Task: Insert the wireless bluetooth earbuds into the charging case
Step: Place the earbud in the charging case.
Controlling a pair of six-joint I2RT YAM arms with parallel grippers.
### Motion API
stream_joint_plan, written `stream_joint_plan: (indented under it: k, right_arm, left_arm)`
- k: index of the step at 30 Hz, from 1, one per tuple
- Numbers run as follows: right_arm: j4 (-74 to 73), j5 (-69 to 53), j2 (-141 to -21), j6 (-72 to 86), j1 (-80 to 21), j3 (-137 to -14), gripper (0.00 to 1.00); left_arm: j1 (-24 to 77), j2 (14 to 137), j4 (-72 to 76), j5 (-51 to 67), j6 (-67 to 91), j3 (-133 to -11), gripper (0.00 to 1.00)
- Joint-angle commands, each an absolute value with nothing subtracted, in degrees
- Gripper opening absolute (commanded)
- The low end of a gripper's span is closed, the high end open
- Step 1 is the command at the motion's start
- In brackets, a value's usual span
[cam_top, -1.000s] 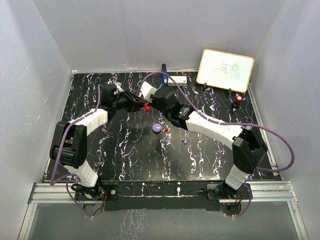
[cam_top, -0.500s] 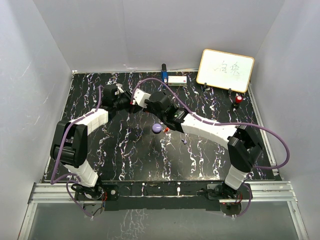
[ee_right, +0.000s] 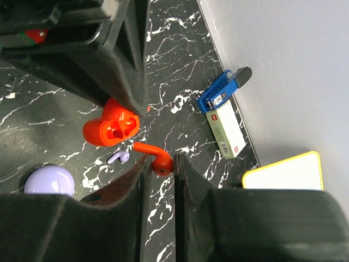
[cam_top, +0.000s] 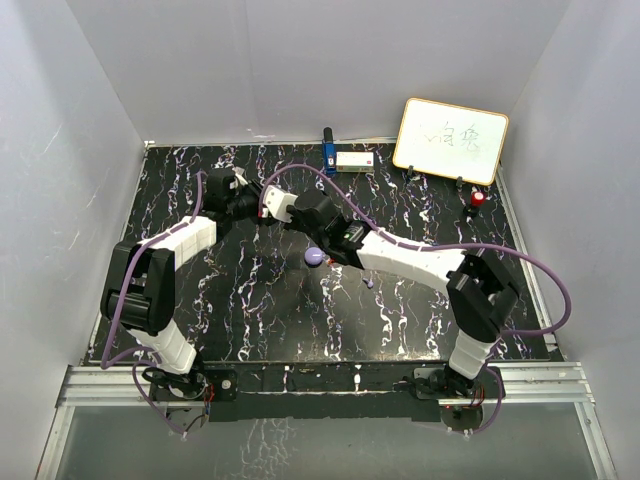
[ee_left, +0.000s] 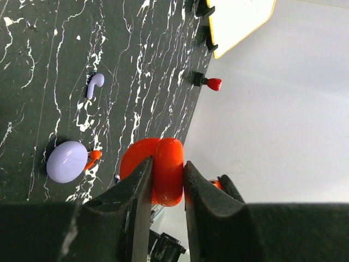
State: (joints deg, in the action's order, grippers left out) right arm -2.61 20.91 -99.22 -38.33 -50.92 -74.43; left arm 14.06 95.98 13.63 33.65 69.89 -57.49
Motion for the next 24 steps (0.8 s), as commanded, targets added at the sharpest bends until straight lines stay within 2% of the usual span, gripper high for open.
stream_joint_plan:
  k: [1, 24]
  right_arm:
    - [1.69, 21.60, -99.40, -39.60, -51.24, -73.57, 0.00]
    - [4.21, 21.88, -101.86, -41.33, -51.48, -73.07, 0.00]
  left_arm:
    - [14.30, 95.32, 12.16, 35.51, 71.10, -60.09, 0.00]
    - [14.32, 95.48, 10.40, 36.91, 70.63, -60.99, 0.00]
